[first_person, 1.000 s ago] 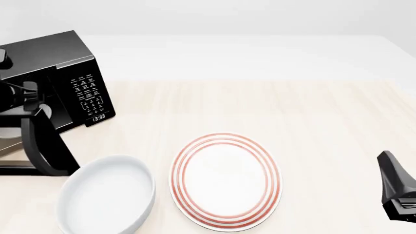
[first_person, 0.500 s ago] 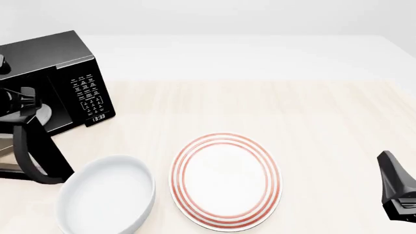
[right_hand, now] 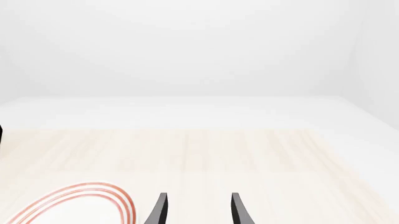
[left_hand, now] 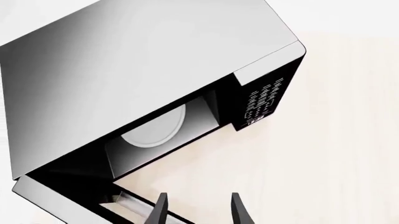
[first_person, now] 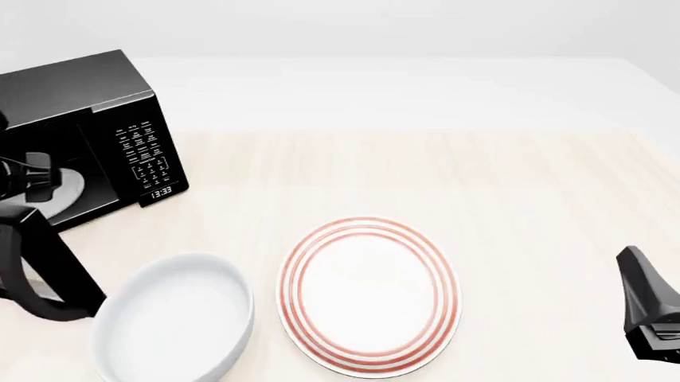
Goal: Open the microwave.
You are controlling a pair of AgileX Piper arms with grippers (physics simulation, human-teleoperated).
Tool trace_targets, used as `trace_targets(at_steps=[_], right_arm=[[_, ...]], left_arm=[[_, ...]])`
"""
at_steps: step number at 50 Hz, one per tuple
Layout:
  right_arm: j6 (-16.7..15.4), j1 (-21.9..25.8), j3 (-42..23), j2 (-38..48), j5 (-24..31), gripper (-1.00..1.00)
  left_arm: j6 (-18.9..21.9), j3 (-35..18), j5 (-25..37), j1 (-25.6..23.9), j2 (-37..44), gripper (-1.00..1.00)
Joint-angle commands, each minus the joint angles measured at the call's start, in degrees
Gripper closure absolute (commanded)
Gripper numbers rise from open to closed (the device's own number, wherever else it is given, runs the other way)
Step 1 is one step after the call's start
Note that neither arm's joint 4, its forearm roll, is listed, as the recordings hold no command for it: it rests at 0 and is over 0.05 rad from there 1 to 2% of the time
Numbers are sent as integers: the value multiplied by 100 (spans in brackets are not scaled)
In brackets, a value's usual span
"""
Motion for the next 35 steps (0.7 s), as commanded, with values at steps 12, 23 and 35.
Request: trace_targets(at_steps=[12,23,35], right_arm=[[0,1,0,0,1,-100],[0,-1,0,0,1,-100],[0,1,0,0,-1,-100]], left_arm=[[120,529,101,197,-509,-100],[72,699,178,267,-762,-100],[33,746,233,242,-878,-100]])
